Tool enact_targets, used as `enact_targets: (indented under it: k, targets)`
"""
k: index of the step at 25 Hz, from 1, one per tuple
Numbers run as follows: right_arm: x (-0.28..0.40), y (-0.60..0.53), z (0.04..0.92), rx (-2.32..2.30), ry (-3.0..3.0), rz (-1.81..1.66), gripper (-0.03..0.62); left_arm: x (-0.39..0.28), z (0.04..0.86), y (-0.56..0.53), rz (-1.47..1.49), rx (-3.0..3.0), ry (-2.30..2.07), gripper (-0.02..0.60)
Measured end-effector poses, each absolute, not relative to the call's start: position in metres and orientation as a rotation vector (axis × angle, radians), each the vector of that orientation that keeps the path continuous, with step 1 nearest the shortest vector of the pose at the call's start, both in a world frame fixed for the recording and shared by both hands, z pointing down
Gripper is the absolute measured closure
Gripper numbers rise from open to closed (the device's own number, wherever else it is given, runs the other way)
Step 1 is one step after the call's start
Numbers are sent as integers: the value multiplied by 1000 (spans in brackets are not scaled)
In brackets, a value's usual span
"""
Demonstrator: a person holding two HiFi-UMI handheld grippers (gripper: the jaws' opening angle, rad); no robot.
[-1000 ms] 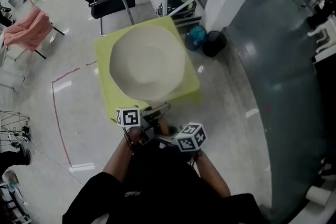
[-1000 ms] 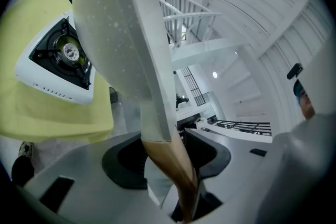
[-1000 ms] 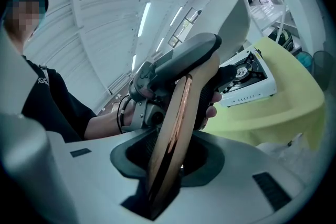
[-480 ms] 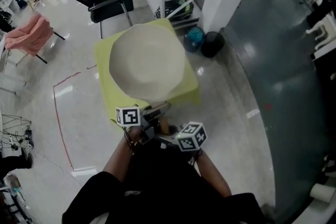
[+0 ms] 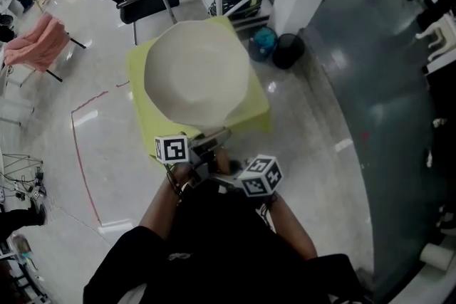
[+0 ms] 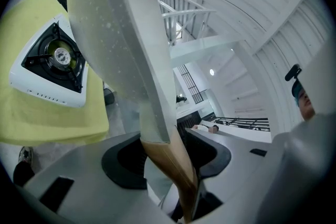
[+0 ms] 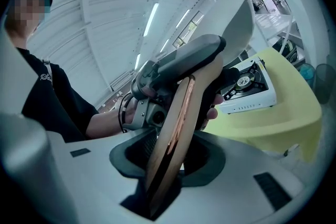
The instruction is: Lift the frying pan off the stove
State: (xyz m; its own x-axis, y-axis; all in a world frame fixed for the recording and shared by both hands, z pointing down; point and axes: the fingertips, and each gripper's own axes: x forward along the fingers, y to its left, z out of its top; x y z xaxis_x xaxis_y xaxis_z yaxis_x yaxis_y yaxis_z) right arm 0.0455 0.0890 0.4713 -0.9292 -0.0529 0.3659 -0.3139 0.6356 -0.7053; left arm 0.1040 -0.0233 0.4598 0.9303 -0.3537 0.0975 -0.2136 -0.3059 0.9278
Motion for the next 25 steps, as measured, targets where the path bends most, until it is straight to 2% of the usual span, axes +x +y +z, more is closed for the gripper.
enact_targets:
  k: [25]
  targets:
    - [47,88,477,283,-2543,1170,448,104,464,-26,-147,1914,-413,339]
